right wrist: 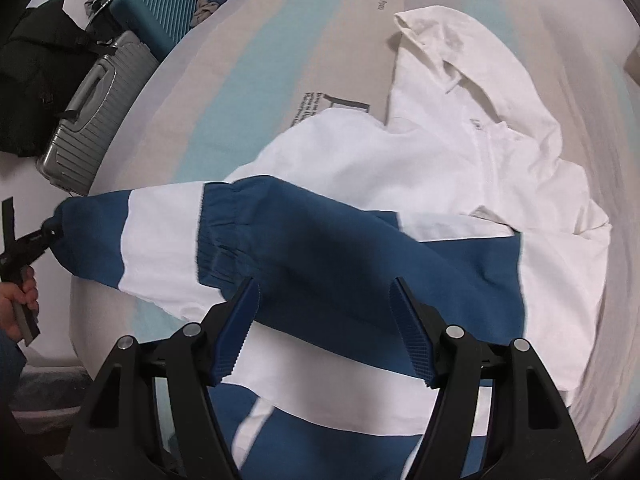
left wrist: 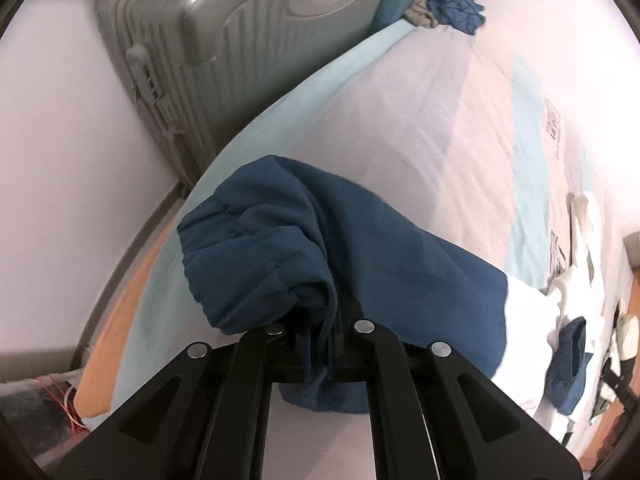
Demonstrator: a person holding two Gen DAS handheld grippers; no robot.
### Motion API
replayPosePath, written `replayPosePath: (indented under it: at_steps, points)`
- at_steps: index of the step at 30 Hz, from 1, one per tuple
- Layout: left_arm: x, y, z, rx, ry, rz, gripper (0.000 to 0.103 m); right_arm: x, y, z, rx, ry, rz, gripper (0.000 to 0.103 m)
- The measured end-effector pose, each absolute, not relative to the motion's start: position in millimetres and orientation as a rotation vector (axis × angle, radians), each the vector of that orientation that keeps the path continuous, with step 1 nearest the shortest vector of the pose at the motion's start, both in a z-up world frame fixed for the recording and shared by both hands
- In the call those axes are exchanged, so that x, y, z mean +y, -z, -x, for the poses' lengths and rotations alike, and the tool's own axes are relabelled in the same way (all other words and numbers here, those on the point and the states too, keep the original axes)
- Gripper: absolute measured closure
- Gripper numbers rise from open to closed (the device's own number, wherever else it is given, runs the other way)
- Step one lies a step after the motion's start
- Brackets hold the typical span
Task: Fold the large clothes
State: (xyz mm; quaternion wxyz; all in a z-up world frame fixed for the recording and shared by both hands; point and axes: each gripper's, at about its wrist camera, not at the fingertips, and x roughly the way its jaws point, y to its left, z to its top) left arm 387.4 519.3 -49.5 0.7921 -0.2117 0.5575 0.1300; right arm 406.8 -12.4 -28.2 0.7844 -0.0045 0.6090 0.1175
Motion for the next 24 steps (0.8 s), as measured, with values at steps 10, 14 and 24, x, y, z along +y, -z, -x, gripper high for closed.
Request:
replayPosePath:
  at_steps: [10,14,24]
  points:
    - [437,15,-398,1.161,-0.179,0.379,0.100,-67,25,-403,1.307,-0.176,-0.007,0.038]
    - [398,9,-408,1.160,-0.115,0.326,0.100,-85,27,-399,1.293,-0.153,-0.013,0.031]
    - [311,10,-428,1.169,0.011,0.254,0.100,-125,37,-396,1.260,-0.106,-0.040,0.015]
